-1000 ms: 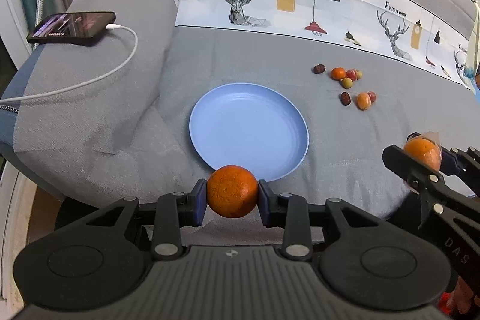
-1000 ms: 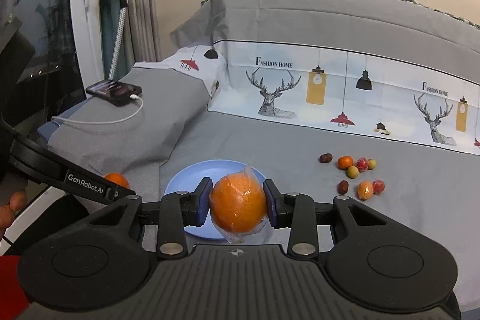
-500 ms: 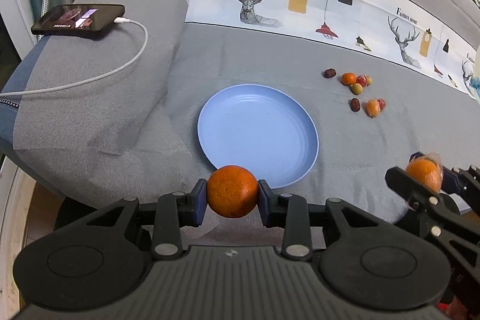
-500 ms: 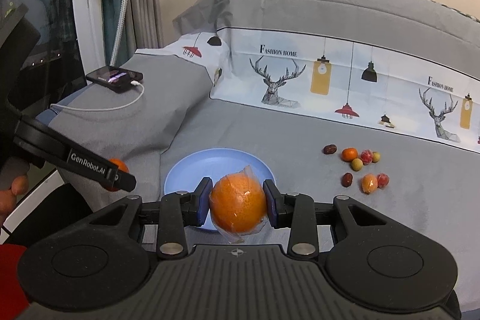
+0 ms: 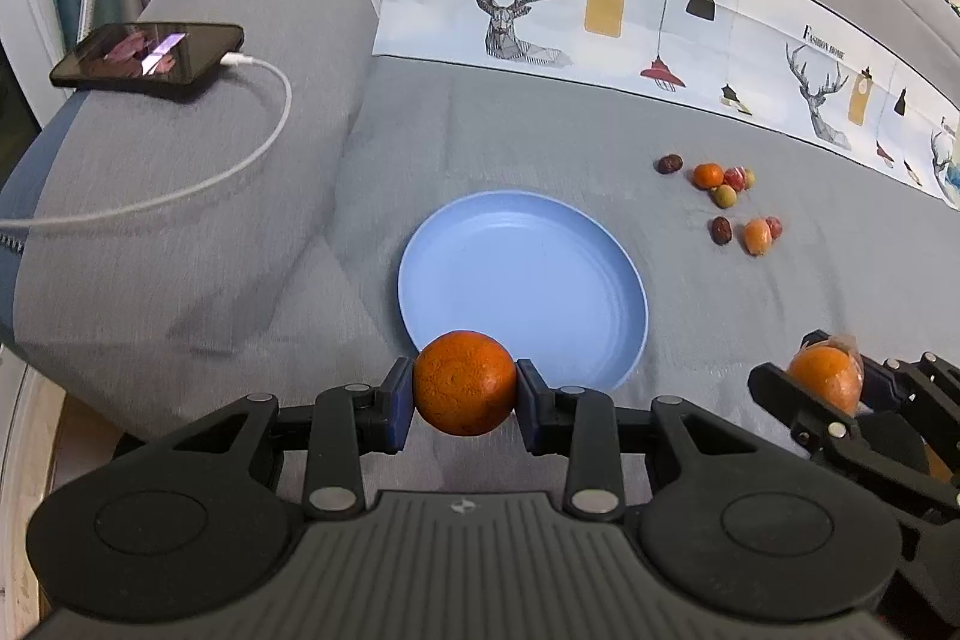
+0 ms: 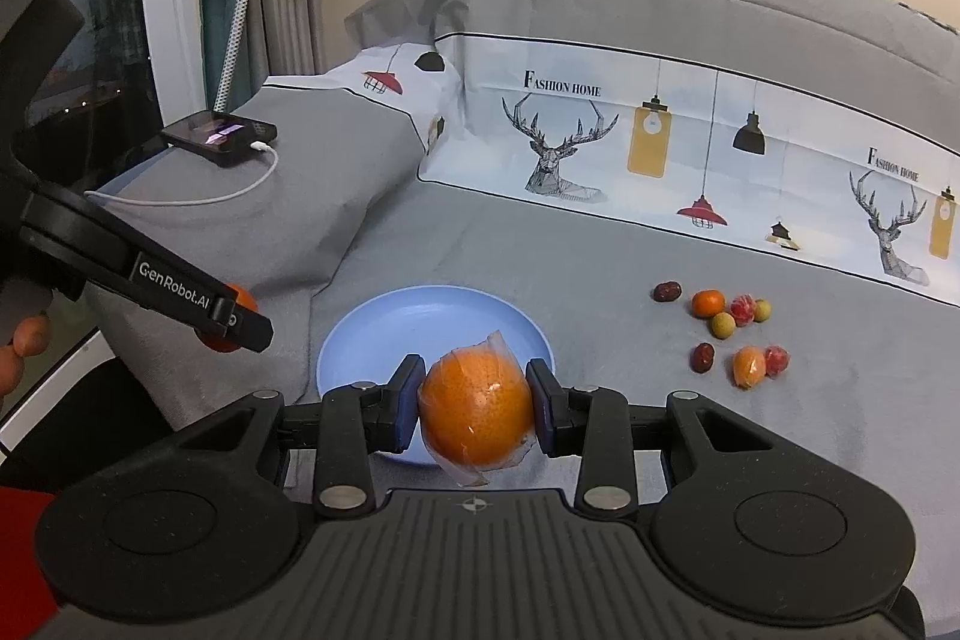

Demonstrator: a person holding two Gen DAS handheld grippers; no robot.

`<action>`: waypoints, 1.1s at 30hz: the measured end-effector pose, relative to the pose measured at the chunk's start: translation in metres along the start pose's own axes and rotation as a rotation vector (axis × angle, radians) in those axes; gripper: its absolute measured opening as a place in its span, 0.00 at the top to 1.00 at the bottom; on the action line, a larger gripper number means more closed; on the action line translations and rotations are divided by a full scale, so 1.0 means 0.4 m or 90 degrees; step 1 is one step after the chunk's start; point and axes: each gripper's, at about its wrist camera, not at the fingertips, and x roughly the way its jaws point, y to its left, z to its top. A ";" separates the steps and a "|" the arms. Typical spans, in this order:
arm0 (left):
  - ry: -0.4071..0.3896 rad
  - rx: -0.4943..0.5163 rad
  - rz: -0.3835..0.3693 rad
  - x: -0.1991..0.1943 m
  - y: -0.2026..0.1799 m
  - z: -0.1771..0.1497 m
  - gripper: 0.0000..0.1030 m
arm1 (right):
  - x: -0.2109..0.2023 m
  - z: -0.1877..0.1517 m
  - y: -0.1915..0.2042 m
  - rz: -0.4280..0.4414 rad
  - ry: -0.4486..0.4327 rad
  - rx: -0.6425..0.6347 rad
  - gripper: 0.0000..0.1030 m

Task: Organize fruits
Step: 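Carry both oranges to the blue plate and open both tools to release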

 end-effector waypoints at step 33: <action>0.103 0.071 0.037 0.410 -0.026 0.144 0.61 | 0.420 0.011 -0.024 0.025 0.158 -0.010 0.62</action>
